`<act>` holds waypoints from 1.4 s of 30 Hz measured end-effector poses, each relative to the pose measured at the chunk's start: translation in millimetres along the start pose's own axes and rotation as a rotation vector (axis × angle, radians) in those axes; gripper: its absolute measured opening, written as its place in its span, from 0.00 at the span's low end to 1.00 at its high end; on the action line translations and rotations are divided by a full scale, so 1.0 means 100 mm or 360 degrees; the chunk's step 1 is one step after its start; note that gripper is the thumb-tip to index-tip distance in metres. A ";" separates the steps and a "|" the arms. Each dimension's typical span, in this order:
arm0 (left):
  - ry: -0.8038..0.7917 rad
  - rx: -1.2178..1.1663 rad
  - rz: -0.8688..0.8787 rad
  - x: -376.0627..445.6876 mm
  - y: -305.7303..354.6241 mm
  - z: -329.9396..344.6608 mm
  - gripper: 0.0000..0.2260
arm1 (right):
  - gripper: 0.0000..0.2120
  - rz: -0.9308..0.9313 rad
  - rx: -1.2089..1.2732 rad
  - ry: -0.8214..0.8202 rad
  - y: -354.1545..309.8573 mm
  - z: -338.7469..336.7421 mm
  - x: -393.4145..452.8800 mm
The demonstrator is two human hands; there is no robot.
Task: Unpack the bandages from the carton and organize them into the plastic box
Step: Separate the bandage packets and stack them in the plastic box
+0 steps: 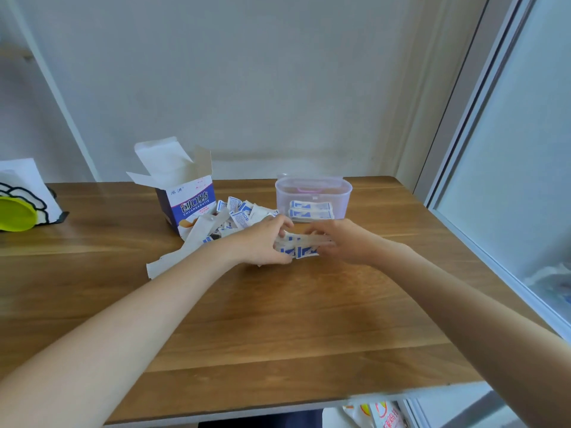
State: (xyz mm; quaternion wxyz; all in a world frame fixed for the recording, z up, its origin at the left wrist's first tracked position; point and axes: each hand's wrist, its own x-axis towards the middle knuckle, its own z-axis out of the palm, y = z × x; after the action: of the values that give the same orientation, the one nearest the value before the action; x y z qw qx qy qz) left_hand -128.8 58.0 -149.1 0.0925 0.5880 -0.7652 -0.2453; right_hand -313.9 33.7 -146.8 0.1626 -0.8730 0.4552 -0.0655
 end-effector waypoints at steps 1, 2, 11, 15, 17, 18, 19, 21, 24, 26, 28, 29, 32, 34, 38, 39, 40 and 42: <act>0.0025 0.0080 0.0011 0.01 0.02 0.04 0.24 | 0.16 0.0040 -0.0034 -0.0012 0.00 -0.01 -0.01; 0.0053 0.0161 0.0020 0.01 0.05 0.06 0.22 | 0.15 0.0062 -0.0083 0.0001 0.02 -0.03 -0.03; 0.0138 0.0313 0.0046 0.02 0.15 0.08 0.11 | 0.12 0.0192 -0.0244 -0.0019 0.23 -0.12 -0.18; 0.0087 0.0236 -0.0005 -0.02 0.14 0.06 0.16 | 0.12 0.0141 -0.0140 0.0015 0.19 -0.07 -0.16; 0.0079 0.0099 -0.0024 -0.04 0.16 0.08 0.16 | 0.11 0.0127 -0.0017 0.0060 0.14 -0.07 -0.16; 0.0094 0.0047 -0.0024 -0.04 0.17 0.09 0.15 | 0.10 0.0107 0.0022 0.0078 0.12 -0.06 -0.15; 0.0121 -0.0003 -0.0020 -0.03 0.18 0.11 0.13 | 0.10 0.0081 0.0020 0.0082 0.10 -0.06 -0.15; 0.0204 -0.0092 -0.0024 -0.03 0.20 0.15 0.10 | 0.10 0.0043 -0.0082 0.0098 0.06 -0.05 -0.15; 0.0316 -0.0101 -0.0012 -0.04 0.20 0.20 0.08 | 0.12 0.0031 -0.0351 0.0151 0.07 -0.01 -0.18; 0.0355 -0.0011 0.0014 -0.08 0.18 0.22 0.07 | 0.11 -0.0011 -0.0431 0.0153 0.10 0.02 -0.20; 0.0386 0.0094 0.0030 -0.11 0.16 0.22 0.07 | 0.11 -0.0057 -0.0436 0.0165 0.12 0.04 -0.23; 0.0411 0.0139 0.0039 -0.12 0.16 0.22 0.07 | 0.11 -0.0074 -0.0441 0.0171 0.13 0.05 -0.25; 0.0474 0.0357 0.0082 -0.14 0.16 0.24 0.10 | 0.12 -0.0161 -0.0554 0.0216 0.16 0.12 -0.27; 0.0468 0.0512 0.0114 -0.15 0.16 0.27 0.12 | 0.15 -0.0219 -0.0665 0.0245 0.17 0.20 -0.29; 0.0472 0.0570 0.0144 -0.17 0.16 0.31 0.13 | 0.22 -0.0247 -0.0732 0.0295 0.21 0.27 -0.30; 0.0449 0.0551 0.0133 -0.17 0.16 0.30 0.13 | 0.20 -0.0243 -0.0700 0.0320 0.23 0.28 -0.30; 0.0419 0.0494 0.0117 -0.17 0.17 0.29 0.12 | 0.17 -0.0224 -0.0619 0.0352 0.23 0.28 -0.29; 0.0388 0.0272 0.0074 -0.17 0.18 0.27 0.11 | 0.14 -0.0125 -0.0281 0.0435 0.24 0.23 -0.28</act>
State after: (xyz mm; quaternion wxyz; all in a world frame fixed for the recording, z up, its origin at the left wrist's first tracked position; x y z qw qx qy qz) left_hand -150.6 84.8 -160.9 0.1401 0.6013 -0.7798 -0.1038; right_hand -341.8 48.9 -176.0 0.0190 -0.8839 0.4427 -0.1497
